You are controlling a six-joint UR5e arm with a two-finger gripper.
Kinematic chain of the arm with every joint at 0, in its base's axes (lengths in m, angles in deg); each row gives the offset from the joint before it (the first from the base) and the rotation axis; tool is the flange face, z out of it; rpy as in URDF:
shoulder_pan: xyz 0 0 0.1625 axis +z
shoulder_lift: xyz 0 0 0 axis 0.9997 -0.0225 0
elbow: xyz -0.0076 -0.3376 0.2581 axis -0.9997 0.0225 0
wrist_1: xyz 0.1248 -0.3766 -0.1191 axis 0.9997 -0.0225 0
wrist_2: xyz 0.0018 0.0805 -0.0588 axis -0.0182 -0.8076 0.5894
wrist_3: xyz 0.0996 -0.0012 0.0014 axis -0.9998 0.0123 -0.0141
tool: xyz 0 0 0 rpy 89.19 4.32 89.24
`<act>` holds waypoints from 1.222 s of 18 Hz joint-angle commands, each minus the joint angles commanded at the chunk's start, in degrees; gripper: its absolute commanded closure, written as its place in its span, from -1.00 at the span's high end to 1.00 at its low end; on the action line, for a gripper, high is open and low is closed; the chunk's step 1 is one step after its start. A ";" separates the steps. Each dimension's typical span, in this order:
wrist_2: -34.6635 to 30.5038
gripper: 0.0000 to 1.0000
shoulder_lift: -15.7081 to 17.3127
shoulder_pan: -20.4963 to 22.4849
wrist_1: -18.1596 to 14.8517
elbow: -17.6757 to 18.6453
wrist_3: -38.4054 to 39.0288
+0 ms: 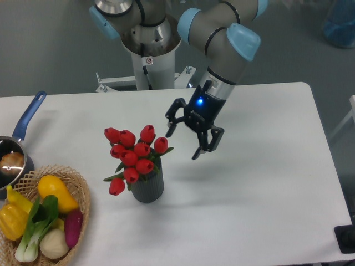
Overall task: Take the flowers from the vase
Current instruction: 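Move the open gripper toward the red tulip stems above the grey vase, then close the gripper around the tulip stems below the blooms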
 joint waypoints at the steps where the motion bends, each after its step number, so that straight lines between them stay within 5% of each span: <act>1: 0.09 1.00 -0.17 -0.61 -0.44 0.09 0.00; 17: 9.67 0.96 -3.95 -3.96 -0.44 -0.70 8.79; 19: 11.07 0.78 -4.30 -3.87 -0.35 -0.70 8.96; 22: 13.09 0.17 -4.31 -3.52 -0.35 -0.70 8.97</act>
